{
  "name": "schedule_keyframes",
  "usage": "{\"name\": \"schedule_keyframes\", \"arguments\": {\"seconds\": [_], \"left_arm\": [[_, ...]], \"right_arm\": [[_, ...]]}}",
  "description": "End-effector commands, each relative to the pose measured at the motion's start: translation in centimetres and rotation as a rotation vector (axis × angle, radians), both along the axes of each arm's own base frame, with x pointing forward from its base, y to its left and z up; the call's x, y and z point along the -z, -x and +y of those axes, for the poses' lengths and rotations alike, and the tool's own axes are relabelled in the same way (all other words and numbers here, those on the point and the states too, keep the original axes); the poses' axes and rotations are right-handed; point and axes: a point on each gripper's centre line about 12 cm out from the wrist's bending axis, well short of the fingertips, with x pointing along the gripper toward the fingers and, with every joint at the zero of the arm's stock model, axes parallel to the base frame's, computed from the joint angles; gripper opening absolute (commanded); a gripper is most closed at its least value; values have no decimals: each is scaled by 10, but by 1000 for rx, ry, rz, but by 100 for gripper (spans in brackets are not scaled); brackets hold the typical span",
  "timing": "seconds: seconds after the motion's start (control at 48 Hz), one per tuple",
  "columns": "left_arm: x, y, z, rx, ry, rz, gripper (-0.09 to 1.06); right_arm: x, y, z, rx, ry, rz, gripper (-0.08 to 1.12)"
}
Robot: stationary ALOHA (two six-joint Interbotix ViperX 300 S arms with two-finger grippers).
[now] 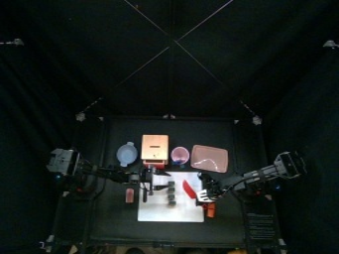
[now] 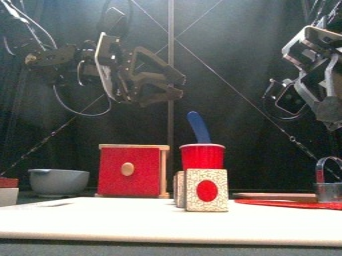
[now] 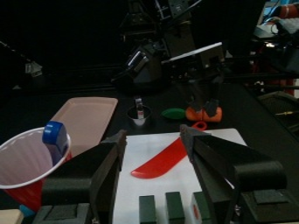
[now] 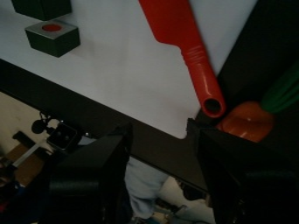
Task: Place sushi on board then cut the sushi with the knife then place the pieces on the plate
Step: Place the 4 sushi pieces on the plate
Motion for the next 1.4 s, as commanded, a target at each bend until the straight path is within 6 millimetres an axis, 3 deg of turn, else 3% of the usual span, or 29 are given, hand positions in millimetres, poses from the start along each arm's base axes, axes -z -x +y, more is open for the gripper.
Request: {"name": "schedule_keyframes", "arguments": {"seconds": [0.021,0.229,0.354,0.5,0.688,0.958,1.396], "left_arm": [[-13,-1,1,0,-2,-42,87],[-12,3,4,-12,6,-37,87],[-8,12,7,-38,28,-20,87],[-5,24,15,-107,80,-5,87],[1,43,25,-178,132,19,87],[9,70,35,-265,194,48,87],[24,89,36,-274,192,108,87]], "right_arm": [[-11,-16,-4,-71,90,-75,86],[-20,-49,-45,-267,411,-119,86],[-27,-65,-63,-473,560,-80,86],[-34,-79,-74,-740,624,-24,85],[-29,-109,-93,-939,663,-51,85],[-16,-146,-116,-993,728,-87,85],[-2,-167,-114,-993,721,-111,85]]}}
